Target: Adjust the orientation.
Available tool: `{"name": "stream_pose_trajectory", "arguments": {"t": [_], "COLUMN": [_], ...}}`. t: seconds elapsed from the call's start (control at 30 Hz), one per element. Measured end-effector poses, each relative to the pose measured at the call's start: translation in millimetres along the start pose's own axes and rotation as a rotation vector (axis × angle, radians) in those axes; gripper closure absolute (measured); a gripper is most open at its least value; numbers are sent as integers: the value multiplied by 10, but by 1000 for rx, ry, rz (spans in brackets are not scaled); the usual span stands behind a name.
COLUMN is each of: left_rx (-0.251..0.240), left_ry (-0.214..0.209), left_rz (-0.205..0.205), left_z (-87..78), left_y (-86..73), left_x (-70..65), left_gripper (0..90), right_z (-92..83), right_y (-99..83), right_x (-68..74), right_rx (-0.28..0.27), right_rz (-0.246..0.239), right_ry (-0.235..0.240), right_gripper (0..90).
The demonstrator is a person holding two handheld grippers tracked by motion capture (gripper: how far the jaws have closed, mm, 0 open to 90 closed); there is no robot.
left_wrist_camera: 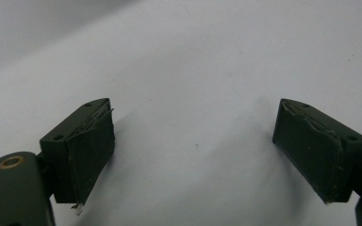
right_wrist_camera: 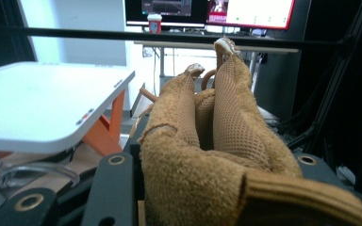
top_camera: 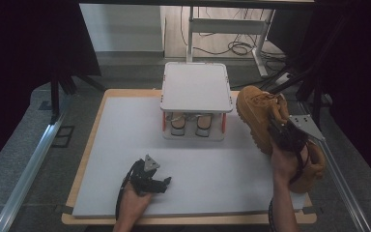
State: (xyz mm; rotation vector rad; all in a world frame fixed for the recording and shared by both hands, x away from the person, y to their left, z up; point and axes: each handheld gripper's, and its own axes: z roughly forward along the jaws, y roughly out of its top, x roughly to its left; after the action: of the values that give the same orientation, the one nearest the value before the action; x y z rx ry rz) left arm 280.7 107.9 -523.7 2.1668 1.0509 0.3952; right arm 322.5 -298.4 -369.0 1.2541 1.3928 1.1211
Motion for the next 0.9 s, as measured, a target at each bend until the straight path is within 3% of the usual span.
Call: {"name": "stream_pose_trajectory", "arguments": {"t": [0.43, 0.9], "left_rx": [-2, 0], "left_ry": [0, 0], "left_rz": [-2, 2], "left_z": [2, 0], "left_y": [-1, -1], "left_x": [-2, 1], "left_gripper": [132, 133], "right_z": [-23, 32], "right_y": [293, 526], "right_x": [-38, 93], "right_rx": [-57, -101], "right_rz": [-1, -17], "right_ry": [-15, 0], "right_gripper": [550, 566]}}
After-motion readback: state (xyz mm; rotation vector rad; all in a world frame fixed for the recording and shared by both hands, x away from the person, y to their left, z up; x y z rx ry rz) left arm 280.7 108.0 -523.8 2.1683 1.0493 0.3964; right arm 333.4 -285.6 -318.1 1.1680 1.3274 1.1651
